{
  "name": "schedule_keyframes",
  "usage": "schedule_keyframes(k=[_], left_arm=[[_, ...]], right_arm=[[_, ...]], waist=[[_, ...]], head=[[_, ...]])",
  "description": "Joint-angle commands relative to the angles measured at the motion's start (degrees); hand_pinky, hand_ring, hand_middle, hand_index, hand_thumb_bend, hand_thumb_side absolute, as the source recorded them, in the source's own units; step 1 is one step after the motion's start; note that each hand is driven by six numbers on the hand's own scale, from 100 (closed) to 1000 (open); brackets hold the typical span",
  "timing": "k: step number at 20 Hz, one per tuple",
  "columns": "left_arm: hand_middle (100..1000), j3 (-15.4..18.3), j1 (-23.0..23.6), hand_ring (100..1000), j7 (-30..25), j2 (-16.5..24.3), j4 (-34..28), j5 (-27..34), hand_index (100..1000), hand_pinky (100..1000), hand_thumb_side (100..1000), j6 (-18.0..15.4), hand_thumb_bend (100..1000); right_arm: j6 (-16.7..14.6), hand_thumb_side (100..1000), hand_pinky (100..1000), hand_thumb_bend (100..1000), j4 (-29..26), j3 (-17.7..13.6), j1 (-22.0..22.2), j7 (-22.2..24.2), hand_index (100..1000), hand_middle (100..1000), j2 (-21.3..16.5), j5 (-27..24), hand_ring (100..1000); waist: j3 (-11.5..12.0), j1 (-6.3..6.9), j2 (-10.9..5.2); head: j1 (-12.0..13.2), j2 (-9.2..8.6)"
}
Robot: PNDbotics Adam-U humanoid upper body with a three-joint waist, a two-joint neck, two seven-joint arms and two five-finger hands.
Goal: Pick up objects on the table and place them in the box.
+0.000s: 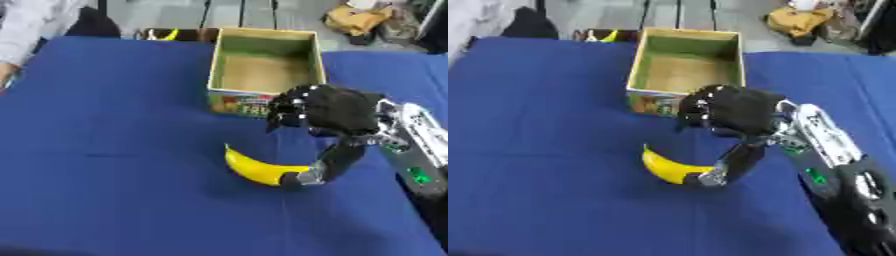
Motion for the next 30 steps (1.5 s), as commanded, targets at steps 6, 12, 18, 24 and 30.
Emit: schedule_keyframes(k=[6, 12, 18, 24, 30], left_arm=[[600, 0.17, -0.7, 714, -0.12, 1.72, -1.1, 0.11, 708, 522, 1000, 0.08, 100], [599, 0.15, -0.96, 714, -0.14, 1.77, -1.1, 0.04, 707, 522, 1000, 0.09, 100], [599, 0.22, -1.07, 714, 0.0, 1.83, -1.1, -0.07, 707, 522, 1000, 0.11, 100], [598, 0.21, -1.21, 715, 0.0, 1.82, -1.1, -0.12, 707, 522, 1000, 0.21, 100], [598, 0.27, -1.21, 715, 0.11, 1.97, -1.1, -0.18, 707, 523, 1000, 0.29, 100]], right_arm=[[-4.23, 1000, 731, 461, 0.61, -0.76, -0.98, 4.15, 784, 683, 1.16, 3.01, 827], [-4.3, 1000, 731, 447, 1.9, -0.93, -1.03, 5.08, 780, 673, 3.22, 4.39, 826], [-4.24, 1000, 728, 425, 1.81, -1.33, -0.71, 5.75, 777, 663, 4.92, 5.79, 823], [-4.38, 1000, 725, 422, 2.86, -1.6, -0.25, 6.38, 774, 652, 6.6, 7.91, 820], [-4.69, 1000, 724, 416, 3.38, -1.43, 0.1, 6.64, 766, 643, 7.21, 8.82, 818]], waist=[[0.17, 0.23, -0.3], [0.23, 0.17, 0.06], [0.11, 0.01, 0.19], [0.15, -0.14, 0.3], [0.06, -0.29, 0.13]], head=[[-1.43, -1.2], [-1.93, -1.77], [-1.89, -2.08], [-1.98, -2.31], [-1.99, -2.39]])
